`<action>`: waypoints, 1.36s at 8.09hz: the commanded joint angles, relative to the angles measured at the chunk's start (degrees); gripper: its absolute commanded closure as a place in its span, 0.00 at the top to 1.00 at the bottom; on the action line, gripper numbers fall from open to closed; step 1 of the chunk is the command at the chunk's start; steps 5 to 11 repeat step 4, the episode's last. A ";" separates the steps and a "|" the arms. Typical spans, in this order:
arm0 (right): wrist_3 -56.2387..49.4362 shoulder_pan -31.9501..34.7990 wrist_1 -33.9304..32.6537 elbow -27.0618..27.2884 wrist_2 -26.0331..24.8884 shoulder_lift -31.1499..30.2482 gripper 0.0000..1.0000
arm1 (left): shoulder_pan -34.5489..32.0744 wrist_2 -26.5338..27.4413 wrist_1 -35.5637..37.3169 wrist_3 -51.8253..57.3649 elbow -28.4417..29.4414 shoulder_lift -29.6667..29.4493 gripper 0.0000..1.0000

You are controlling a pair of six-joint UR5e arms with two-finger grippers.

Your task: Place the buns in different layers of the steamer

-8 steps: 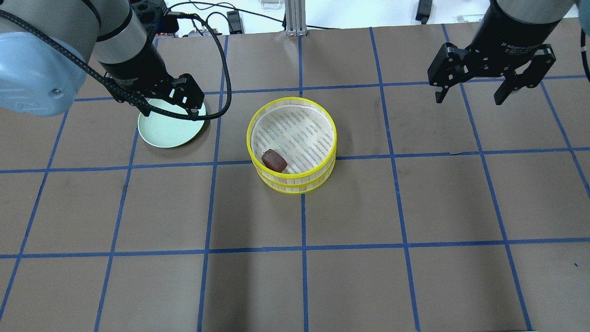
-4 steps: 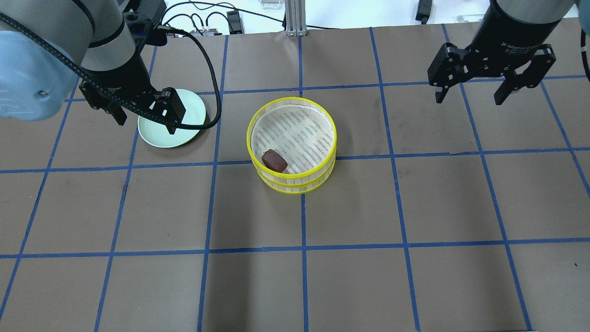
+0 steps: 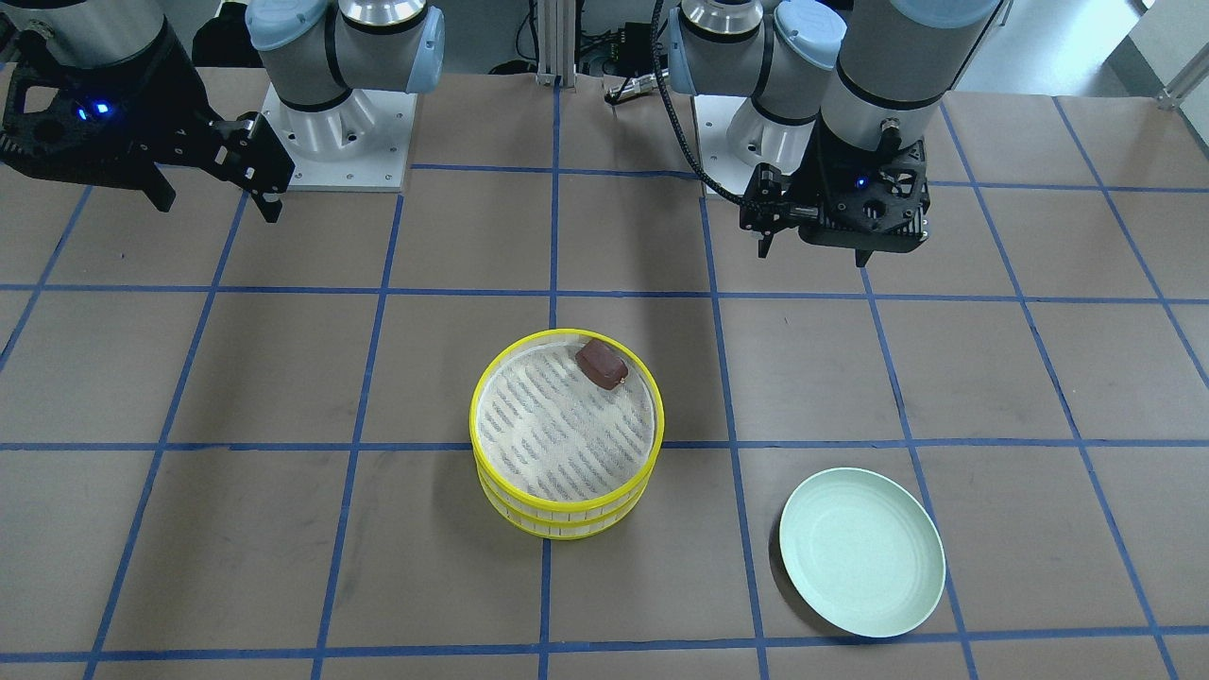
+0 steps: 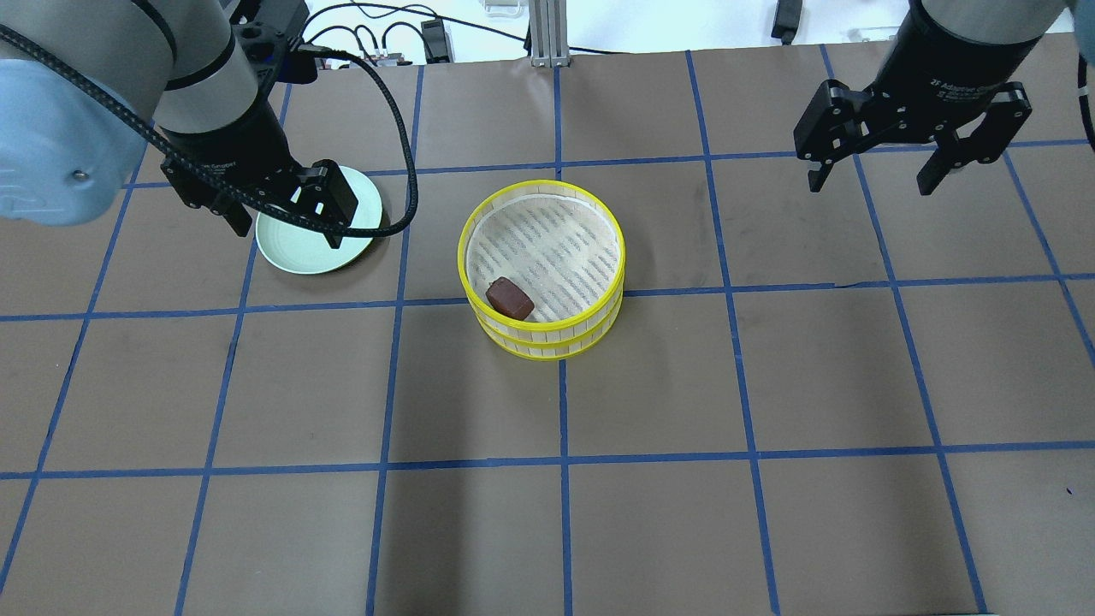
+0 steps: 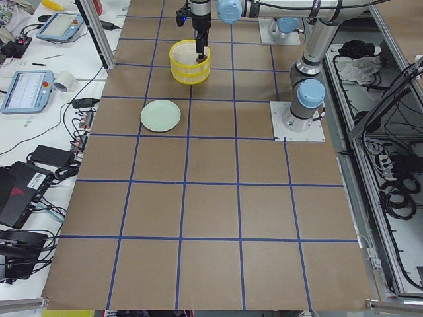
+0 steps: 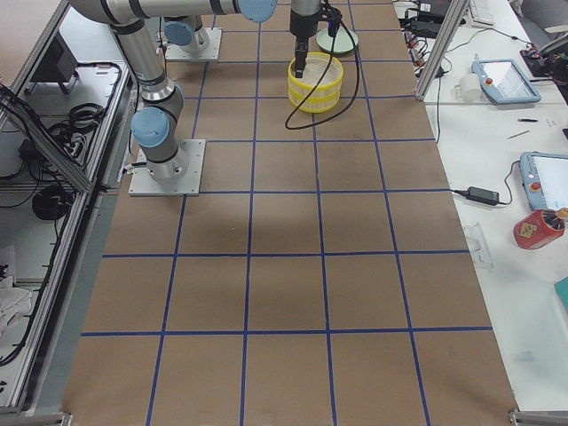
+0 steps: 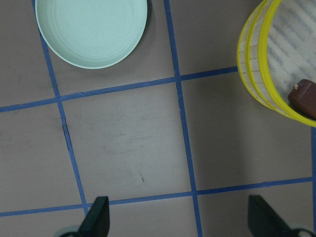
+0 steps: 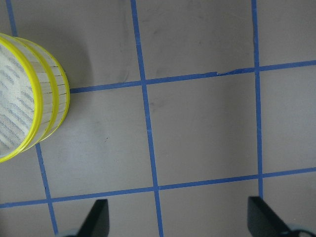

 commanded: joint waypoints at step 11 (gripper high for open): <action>0.00 0.09 0.10 0.00 0.52 0.00 1.00 | 0.29 -0.30 0.12 0.18 -0.36 -0.45 1.00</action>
